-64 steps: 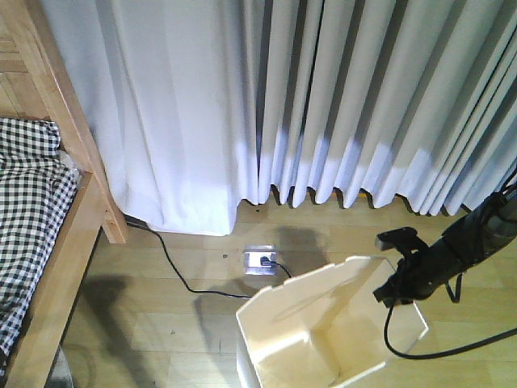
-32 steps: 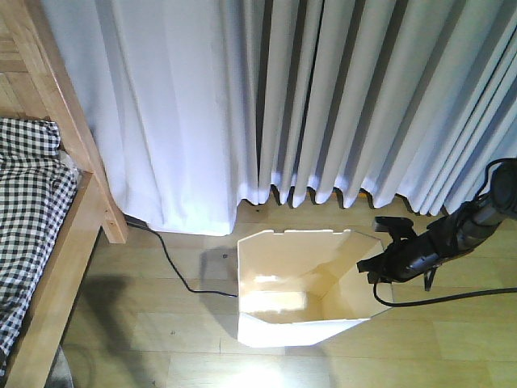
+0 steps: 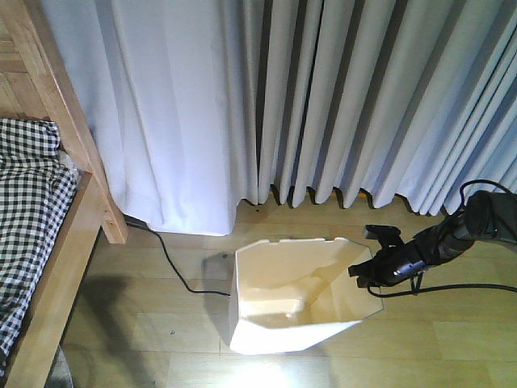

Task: Move trash bin to bedside with robot
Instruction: 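Slide the bin into place beside the bed foot with the right gripper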

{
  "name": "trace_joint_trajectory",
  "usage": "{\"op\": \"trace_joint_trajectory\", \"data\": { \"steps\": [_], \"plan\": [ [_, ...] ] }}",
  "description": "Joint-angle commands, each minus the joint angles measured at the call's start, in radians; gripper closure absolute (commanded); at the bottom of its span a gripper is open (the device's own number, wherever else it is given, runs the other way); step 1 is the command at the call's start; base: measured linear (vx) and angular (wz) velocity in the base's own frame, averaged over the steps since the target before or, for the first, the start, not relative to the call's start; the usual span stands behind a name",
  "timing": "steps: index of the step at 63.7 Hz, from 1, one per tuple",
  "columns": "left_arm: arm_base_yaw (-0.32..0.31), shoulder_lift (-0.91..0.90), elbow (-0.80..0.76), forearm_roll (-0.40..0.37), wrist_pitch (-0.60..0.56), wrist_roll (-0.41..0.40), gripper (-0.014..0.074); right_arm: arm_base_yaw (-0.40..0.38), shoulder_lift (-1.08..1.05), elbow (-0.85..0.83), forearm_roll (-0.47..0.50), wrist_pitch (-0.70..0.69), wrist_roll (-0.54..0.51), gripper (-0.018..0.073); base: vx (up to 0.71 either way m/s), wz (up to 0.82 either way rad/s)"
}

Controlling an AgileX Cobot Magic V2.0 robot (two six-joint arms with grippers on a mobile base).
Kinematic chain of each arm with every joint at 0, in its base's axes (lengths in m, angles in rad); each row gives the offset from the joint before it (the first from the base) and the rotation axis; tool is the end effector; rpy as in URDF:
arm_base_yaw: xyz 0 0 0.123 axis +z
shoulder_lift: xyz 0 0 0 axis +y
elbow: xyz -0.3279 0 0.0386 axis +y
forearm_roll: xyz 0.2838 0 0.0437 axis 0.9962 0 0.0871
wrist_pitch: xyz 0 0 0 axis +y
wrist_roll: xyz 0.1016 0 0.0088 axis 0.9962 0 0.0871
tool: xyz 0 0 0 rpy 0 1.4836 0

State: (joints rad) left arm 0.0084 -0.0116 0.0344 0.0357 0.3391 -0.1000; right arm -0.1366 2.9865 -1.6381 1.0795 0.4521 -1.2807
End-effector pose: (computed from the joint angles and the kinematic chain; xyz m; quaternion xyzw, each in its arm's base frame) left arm 0.0545 0.0017 0.1673 -0.0334 0.7965 -0.0128 0.6036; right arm 0.4443 -0.0214 -0.2254 -0.0621 0.9777 0.1848 0.0780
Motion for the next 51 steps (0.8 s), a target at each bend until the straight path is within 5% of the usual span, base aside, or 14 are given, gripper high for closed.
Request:
{"op": "trace_joint_trajectory", "data": {
  "steps": [1,28,51],
  "plan": [
    [-0.001,0.018,0.003,-0.002,-0.073,-0.004,0.0603,0.000,-0.054,-0.061,0.042,0.151,0.075,0.0561,0.00,0.00],
    [-0.001,0.018,0.003,-0.002,-0.073,-0.004,0.0603,0.001,0.039,-0.276,-0.189,0.216,0.318,0.0556,0.00,0.00],
    [-0.001,0.018,0.003,-0.002,-0.073,-0.004,0.0603,0.038,0.095,-0.369,-0.249,0.239,0.379,0.0547,0.00,0.00]
  ]
}}
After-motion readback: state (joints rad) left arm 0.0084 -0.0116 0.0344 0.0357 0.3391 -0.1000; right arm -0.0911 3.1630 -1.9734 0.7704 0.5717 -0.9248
